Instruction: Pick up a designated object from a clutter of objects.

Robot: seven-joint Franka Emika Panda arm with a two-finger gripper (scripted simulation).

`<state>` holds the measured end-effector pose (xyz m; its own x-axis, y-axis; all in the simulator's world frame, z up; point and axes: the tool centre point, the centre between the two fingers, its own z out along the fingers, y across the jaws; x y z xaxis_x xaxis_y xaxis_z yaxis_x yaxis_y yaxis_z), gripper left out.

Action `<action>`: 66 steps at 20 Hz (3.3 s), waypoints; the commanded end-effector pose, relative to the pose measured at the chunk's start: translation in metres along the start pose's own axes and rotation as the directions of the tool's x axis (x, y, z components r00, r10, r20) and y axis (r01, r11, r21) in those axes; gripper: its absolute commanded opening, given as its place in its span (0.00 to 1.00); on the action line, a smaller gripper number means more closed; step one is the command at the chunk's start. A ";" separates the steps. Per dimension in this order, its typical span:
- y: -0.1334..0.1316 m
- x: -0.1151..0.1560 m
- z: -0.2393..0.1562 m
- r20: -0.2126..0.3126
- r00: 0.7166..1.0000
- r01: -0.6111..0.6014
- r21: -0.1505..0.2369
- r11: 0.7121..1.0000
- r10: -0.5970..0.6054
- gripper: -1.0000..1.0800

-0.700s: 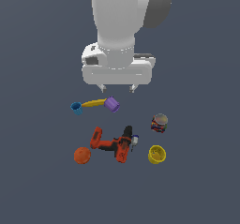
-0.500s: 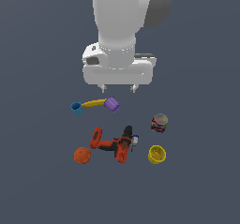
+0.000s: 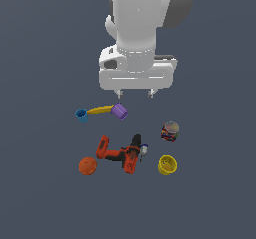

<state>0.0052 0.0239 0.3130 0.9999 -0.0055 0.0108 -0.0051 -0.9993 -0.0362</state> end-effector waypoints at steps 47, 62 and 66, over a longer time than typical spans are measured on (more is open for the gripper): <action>0.165 0.128 0.170 -0.007 0.268 -0.963 -0.009 0.268 0.963 0.96; 0.199 0.137 0.210 -0.035 0.039 -0.999 -0.012 0.039 0.999 0.96; 0.199 0.137 0.210 -0.035 0.041 -0.999 -0.013 0.040 0.999 0.96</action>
<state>0.1432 -0.1684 0.0972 0.0352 -0.9994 -0.0007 -0.9994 -0.0352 0.0010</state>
